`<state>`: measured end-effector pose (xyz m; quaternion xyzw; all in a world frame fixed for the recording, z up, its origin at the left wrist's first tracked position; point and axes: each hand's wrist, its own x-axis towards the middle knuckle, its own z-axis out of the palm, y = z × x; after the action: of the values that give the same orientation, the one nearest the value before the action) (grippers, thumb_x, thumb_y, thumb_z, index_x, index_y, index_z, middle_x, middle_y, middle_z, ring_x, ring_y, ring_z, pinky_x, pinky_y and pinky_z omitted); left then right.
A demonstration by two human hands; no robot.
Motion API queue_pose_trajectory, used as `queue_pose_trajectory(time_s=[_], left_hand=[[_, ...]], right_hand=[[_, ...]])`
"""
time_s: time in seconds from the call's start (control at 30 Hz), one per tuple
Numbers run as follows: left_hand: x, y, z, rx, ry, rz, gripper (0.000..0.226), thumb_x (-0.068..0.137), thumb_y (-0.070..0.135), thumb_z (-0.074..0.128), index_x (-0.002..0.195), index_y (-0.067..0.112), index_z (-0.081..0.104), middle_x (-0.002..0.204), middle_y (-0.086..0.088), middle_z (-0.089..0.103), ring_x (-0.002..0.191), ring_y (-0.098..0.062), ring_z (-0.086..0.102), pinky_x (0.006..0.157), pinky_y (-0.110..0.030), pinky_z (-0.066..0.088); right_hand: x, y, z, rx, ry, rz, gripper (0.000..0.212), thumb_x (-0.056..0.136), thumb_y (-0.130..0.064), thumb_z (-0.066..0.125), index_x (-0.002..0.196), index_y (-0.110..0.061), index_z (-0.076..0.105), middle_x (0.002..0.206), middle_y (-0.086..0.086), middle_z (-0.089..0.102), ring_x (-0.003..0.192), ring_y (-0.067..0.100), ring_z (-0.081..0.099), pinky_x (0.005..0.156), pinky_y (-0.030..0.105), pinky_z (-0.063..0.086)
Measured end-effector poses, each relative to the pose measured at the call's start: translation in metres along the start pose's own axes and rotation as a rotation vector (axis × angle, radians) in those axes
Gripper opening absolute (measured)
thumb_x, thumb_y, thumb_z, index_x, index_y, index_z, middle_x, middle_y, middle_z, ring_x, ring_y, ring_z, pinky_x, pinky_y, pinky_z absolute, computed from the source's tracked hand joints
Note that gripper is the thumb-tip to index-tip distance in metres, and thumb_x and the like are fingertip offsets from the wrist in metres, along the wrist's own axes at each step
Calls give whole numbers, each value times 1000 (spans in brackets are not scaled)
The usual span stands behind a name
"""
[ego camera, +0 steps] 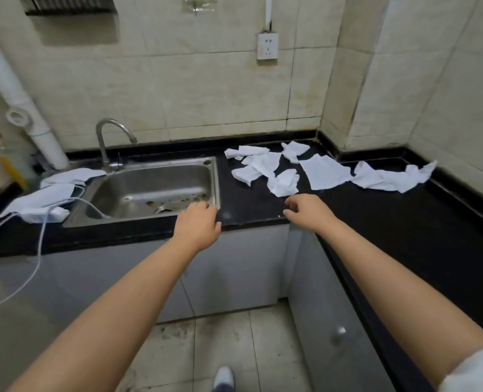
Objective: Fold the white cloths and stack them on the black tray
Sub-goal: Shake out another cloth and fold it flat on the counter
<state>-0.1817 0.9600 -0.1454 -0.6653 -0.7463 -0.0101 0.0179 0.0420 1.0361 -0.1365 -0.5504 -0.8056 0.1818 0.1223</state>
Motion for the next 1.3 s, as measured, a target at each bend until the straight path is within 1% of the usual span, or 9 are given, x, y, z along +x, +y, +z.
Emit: queue_pose_trajectory(time_s=[0.3,0.47,0.77,0.83,0.9,1.0,1.07,1.2,1.3], left_hand=[[212,-57,50,-61,-87,111,37,93,30,44,122,8,51,125,-12,52,119,-29,45,92,-42,44],[290,-60,89,-91,-210,178,34,94,29,43,119,9,52,123,-10,52,118,-27,47,93,-39,43],[364,-47,143,-210,-345,209,37,94,28,44,128,12,48,130,-7,50,121,-25,45,100,-38,42],[376,-44,147,-236,-352,195,39,95,28,44,130,13,47,133,-6,48,123,-24,44,101,-37,42],[385,-32,149,-282,-349,213,38,94,26,45,129,13,48,133,-5,49,123,-24,44,100,-37,42],[392,-1,155,-366,-348,294,33,93,24,48,124,11,53,127,-5,53,117,-22,48,94,-34,44],[393,22,159,-398,-389,366,34,93,26,49,123,11,54,124,-5,55,115,-21,49,94,-34,44],[392,65,173,-385,-518,430,39,93,32,50,126,11,52,123,-7,54,117,-24,48,97,-37,43],[392,88,185,-358,-554,428,37,91,33,51,117,7,57,118,-10,54,112,-26,48,92,-38,44]], right_hand=[[190,19,43,2,-81,207,37,88,-24,51,122,-8,55,119,15,62,109,30,56,92,39,48],[244,49,73,22,-161,342,35,88,-25,52,117,-6,58,115,16,64,110,31,55,93,39,47],[326,93,107,51,-76,332,22,86,-16,52,90,0,65,90,17,68,88,31,61,68,32,42],[339,103,108,23,-39,328,21,85,-13,51,92,0,66,96,17,67,94,32,60,73,37,45],[341,116,103,-17,-2,331,28,82,-7,50,106,-5,65,113,13,64,107,32,54,83,39,43],[334,146,98,-172,-206,263,47,80,-4,48,125,-16,54,133,4,51,125,28,39,95,38,36],[331,165,96,-254,-317,218,51,81,-6,49,130,-19,48,137,2,46,128,27,35,99,38,34],[338,187,97,-131,-331,205,41,85,-3,47,125,-10,53,116,12,53,110,32,45,91,37,43],[344,196,98,-157,-336,152,22,85,-8,50,99,-3,66,90,4,41,95,26,46,73,32,40]])
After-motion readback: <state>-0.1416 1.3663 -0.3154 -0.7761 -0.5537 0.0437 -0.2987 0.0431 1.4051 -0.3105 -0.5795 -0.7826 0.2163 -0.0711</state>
